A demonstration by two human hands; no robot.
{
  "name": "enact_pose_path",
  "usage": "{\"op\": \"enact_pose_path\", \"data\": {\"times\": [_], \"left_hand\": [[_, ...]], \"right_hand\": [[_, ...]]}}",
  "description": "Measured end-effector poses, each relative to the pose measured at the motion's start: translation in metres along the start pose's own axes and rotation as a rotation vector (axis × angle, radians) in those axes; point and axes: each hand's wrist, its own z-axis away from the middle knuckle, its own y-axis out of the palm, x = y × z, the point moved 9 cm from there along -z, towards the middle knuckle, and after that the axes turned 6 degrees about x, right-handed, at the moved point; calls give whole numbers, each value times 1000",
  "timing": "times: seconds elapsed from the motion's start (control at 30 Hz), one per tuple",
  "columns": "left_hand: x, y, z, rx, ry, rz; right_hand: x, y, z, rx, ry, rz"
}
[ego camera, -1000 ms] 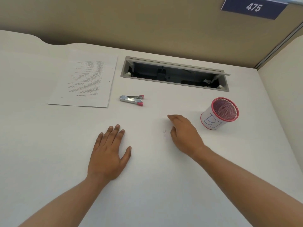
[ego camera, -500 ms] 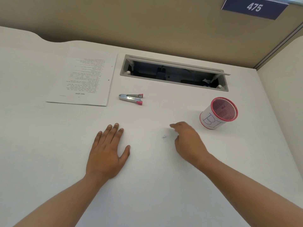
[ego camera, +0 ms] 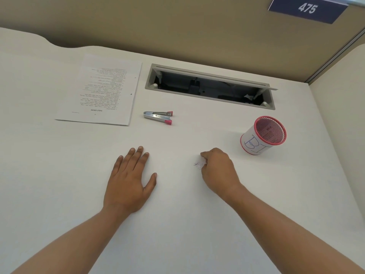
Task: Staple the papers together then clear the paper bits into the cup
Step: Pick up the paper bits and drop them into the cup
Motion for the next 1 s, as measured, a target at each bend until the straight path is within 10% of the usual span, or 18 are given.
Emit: {"op": "enact_pose_path", "data": {"times": [1.0], "left_hand": [[-1, 0, 0, 7, 1, 15]], "right_hand": [[14, 7, -20, 55, 60, 25]]}}
